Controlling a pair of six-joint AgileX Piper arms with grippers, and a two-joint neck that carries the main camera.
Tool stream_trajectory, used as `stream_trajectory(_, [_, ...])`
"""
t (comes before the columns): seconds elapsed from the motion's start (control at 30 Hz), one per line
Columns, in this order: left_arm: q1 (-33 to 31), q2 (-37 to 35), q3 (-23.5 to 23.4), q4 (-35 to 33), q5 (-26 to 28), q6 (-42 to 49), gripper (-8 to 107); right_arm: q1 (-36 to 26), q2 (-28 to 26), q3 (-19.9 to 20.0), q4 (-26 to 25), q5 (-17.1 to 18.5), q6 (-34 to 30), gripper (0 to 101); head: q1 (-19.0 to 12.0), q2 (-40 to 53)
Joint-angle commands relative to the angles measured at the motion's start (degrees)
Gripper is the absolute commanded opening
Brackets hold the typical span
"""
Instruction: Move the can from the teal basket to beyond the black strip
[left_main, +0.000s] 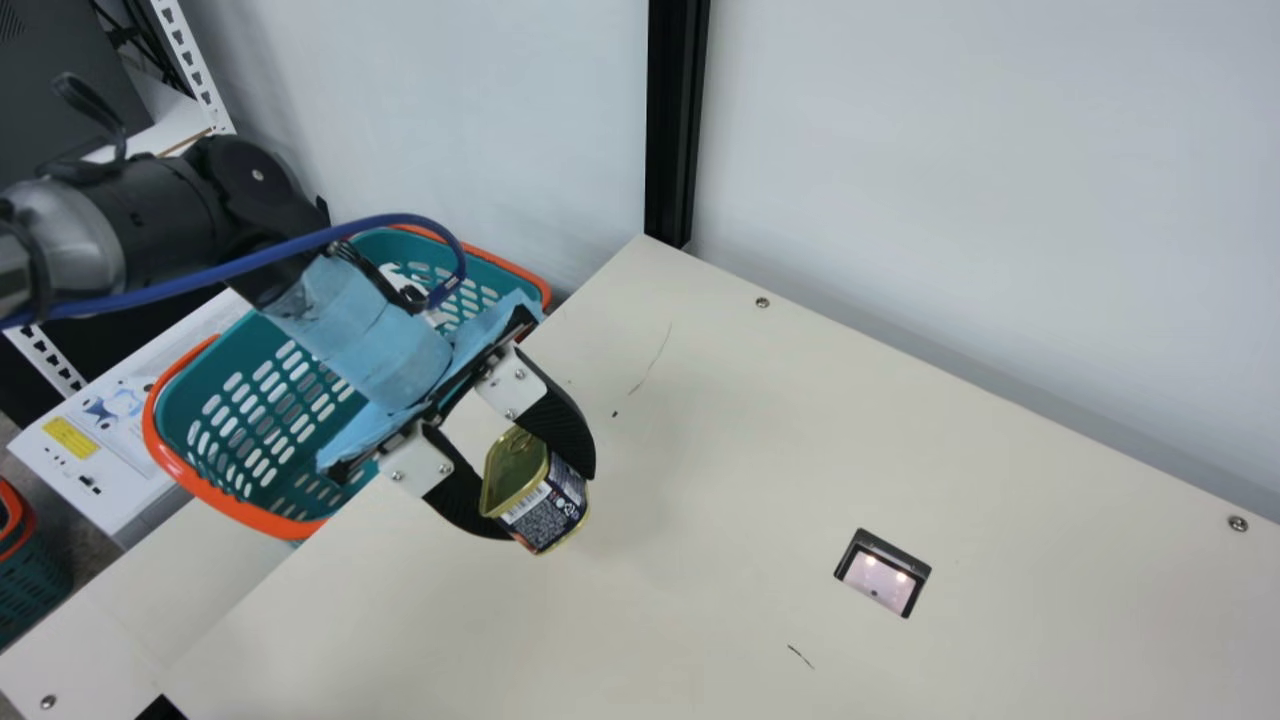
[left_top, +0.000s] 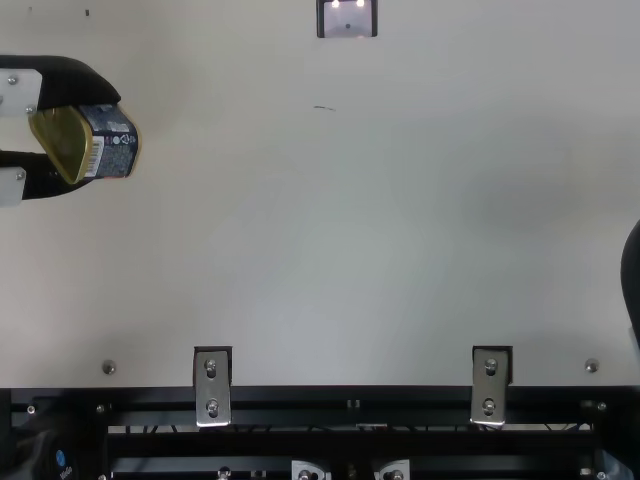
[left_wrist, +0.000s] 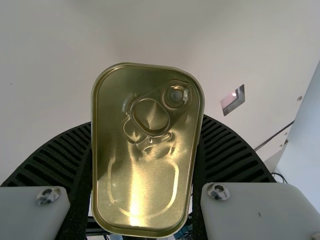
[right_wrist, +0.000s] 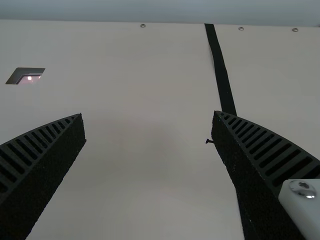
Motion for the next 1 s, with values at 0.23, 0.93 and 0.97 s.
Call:
stream_trajectory(0.23, [0.00,0.00,0.00,0.00,0.00,0.00,10,0.00,0.00,0.00,0.00,0.00,0.00,101,-2.25,1.03])
stream_trajectory(0.93, [0.00,0.00,0.00,0.00,0.00,0.00,10,0.00,0.00,0.00,0.00,0.00,0.00,101,-0.18,-5.07])
stream_trajectory(0.97, [0.00,0.00,0.00,0.00,0.00,0.00,10,0.00,0.00,0.00,0.00,0.00,0.00,101,0.04,-6.32])
